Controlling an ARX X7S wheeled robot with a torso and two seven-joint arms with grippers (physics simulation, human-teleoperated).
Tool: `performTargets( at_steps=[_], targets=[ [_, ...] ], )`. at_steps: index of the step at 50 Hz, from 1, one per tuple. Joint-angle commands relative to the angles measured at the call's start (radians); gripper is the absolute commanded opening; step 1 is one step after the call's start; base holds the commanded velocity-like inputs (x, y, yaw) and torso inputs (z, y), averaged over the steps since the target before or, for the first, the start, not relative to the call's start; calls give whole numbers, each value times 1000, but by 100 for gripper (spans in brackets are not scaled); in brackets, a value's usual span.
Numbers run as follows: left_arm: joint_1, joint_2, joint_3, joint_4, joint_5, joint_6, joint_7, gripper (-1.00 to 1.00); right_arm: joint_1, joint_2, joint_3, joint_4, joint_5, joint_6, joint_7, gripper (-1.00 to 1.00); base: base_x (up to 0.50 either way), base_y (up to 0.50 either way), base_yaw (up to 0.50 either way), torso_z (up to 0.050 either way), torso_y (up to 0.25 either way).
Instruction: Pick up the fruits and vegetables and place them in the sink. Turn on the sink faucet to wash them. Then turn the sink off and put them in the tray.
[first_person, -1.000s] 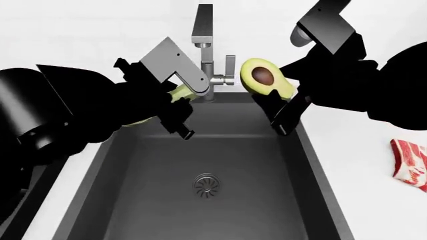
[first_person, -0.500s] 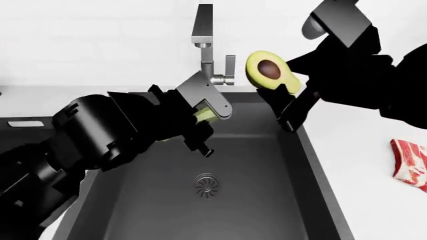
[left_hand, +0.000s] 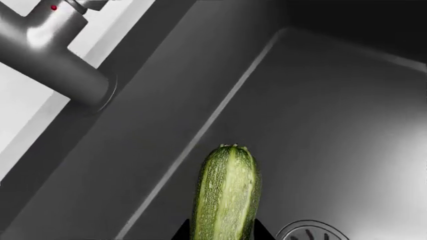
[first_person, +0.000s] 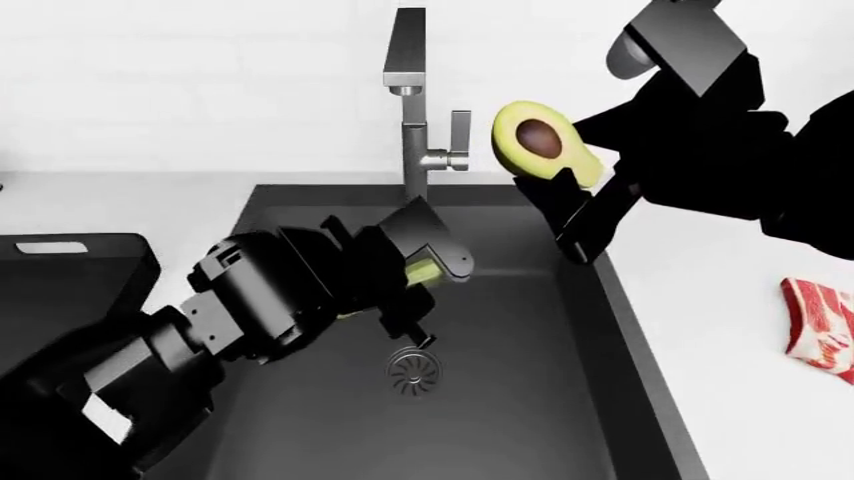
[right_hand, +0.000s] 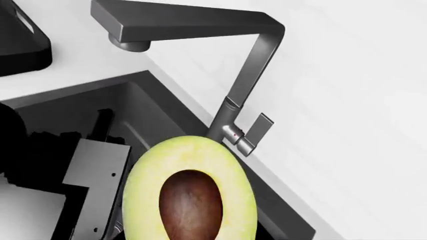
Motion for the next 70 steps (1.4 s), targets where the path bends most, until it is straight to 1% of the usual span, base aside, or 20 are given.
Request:
performTargets(
  at_steps=[1, 12, 24, 25, 35, 46, 61, 70],
  targets=[
    [23, 29, 33, -62, 20, 30, 25, -100, -4, 2, -7, 0, -13, -11, -6, -100, 22, 0, 3, 0, 0],
    [46, 39, 76, -69, 25, 30, 58, -100, -2, -7, -17, 9, -16, -14, -6, -100, 23, 0, 1, 0, 0],
    [45, 25, 77, -17, 2, -6, 57, -100, 5, -8, -25, 11, -10, -8, -5, -100, 23, 0, 2, 0, 1],
    [43, 20, 72, -6, -4, -13, 54, 100, 6, -8, -26, 10, -7, -6, -6, -100, 23, 0, 3, 0, 0],
    [13, -36, -3, 122, -74, -82, 7, 100, 24, 6, -22, -1, 24, 24, -1, -100, 24, 0, 1, 0, 0],
    [-37, -120, -152, 276, -190, -167, -77, 100, 23, 15, -37, -13, 39, 37, -10, -100, 24, 0, 0, 0, 0],
    [-82, -217, -323, 364, -311, -249, -181, 100, -10, 15, -101, -24, 13, 13, -75, -100, 24, 0, 0, 0, 0],
    [-135, -275, -372, 387, -378, -342, -213, 100, -10, 8, -96, -26, 32, 19, -55, -100, 25, 0, 0, 0, 0]
  ],
)
